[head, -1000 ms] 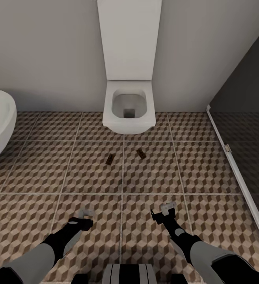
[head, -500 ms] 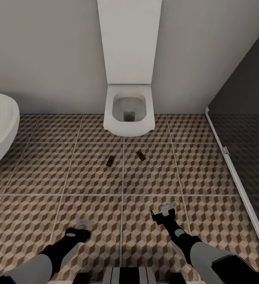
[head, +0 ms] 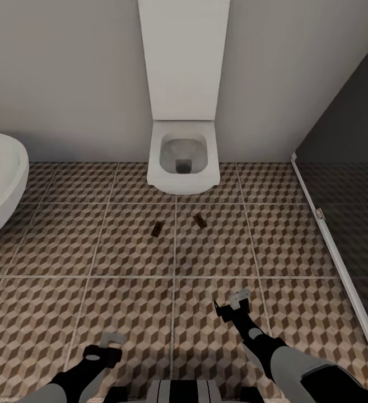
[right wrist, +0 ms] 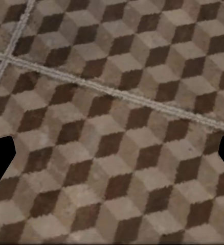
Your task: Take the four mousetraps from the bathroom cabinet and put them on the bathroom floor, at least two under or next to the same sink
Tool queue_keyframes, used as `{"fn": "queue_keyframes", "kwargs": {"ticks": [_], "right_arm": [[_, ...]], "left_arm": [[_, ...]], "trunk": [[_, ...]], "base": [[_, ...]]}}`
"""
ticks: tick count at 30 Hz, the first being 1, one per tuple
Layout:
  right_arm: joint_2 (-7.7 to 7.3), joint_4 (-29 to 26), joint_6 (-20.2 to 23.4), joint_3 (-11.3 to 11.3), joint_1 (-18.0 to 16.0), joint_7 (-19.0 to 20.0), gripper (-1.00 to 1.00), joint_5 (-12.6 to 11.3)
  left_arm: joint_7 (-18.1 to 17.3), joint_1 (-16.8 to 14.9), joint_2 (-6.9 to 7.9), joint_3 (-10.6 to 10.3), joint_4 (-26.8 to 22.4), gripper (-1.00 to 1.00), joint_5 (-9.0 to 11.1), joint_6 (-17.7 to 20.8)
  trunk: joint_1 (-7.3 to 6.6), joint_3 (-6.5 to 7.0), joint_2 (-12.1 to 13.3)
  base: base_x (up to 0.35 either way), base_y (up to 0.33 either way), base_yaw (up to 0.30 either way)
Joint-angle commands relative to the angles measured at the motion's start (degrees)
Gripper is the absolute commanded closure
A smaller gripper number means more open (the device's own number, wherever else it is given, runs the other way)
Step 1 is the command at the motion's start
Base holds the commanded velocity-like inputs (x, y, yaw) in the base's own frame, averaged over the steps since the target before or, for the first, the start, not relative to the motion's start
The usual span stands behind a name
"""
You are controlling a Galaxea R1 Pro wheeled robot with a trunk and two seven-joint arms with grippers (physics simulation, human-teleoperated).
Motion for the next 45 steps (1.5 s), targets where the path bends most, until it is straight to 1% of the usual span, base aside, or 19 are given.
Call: {"fn": "queue_keyframes", "kwargs": {"ticks": [1, 29, 45], "right_arm": [[0.01, 0.1, -0.1, 0.1, 0.1, -0.3, -1.00, 0.4], [-0.07, 0.1, -0.1, 0.0, 0.5, -0.3, -1.00, 0.4], [-0.07, 0.1, -0.1, 0.0, 0.5, -0.3, -1.00, 0.4]], "left_arm": [[0.4, 0.1, 0.06, -0.5, -0.2, -1.00, 0.4, 0.2], [0.4, 0.6, -0.28, -0.3, -0.3, -1.00, 0.5, 0.3], [0.4, 0.6, -0.28, -0.4, -0.3, -1.00, 0.5, 0.3]], "trunk": [[0.00, -0.03, 0.0], [0.00, -0.03, 0.0], [-3.52, 2.85, 6.4]], "base": [[0.000, 0.000, 0.000], [0.000, 0.000, 0.000], [0.000, 0.000, 0.000]]}}
